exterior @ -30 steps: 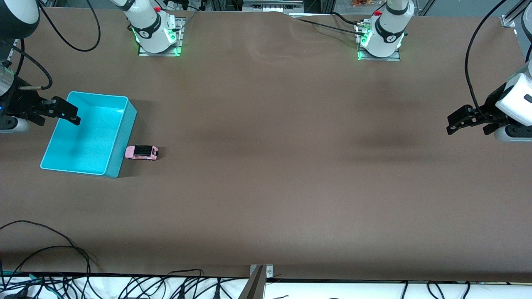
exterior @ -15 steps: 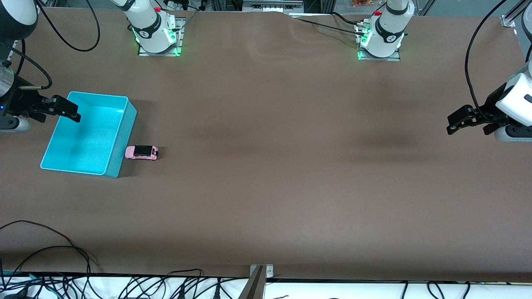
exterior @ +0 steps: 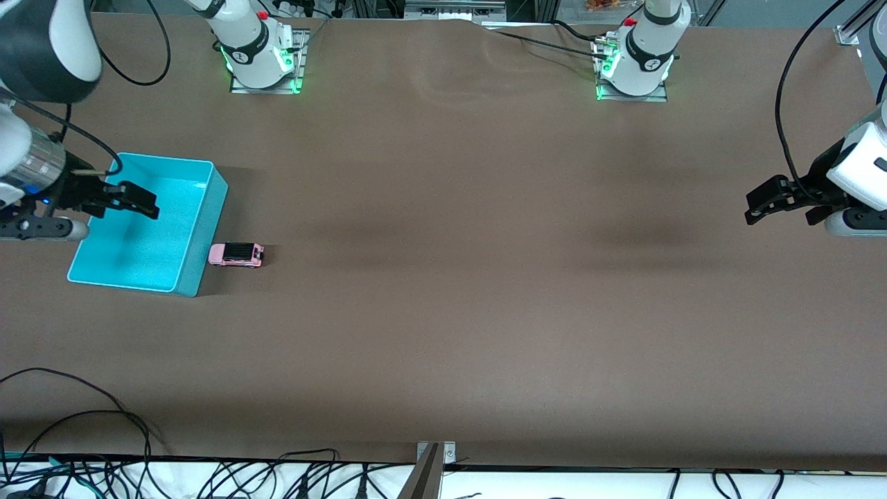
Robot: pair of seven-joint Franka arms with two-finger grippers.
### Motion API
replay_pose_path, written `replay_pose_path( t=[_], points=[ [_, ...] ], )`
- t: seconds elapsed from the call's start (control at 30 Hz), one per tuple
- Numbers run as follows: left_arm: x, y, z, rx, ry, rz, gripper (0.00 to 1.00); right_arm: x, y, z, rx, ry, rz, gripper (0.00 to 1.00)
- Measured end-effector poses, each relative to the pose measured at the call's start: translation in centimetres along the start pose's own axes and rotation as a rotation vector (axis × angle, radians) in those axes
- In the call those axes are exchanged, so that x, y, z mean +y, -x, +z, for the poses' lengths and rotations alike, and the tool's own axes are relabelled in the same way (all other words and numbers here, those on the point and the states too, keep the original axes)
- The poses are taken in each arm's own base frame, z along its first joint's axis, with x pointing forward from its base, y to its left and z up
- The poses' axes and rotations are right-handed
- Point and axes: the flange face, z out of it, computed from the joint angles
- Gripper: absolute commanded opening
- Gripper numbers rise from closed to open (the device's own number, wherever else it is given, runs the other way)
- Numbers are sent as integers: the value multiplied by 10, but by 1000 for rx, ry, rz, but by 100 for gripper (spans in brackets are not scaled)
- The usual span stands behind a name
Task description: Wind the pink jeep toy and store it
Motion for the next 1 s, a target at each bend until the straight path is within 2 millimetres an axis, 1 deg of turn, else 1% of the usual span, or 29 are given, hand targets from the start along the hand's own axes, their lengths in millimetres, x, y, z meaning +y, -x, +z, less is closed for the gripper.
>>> replay_pose_path(
  t=[0.2, 0.27, 0.53, 0.67, 1.0],
  points=[
    [0, 0, 0, 0, 0, 0, 100, -5, 6, 42, 16, -1, -3, 100],
    [0, 0, 0, 0, 0, 0, 100, -8, 10, 59, 15, -1, -9, 100],
    [0, 0, 0, 0, 0, 0, 100, -35, 38, 126, 33, -1, -51, 100],
    [0, 0, 0, 0, 0, 0, 100, -36, 49, 147, 45, -2, -54, 100],
    [0, 0, 0, 0, 0, 0, 100, -30, 73, 185, 43, -1, -24, 100]
  ],
)
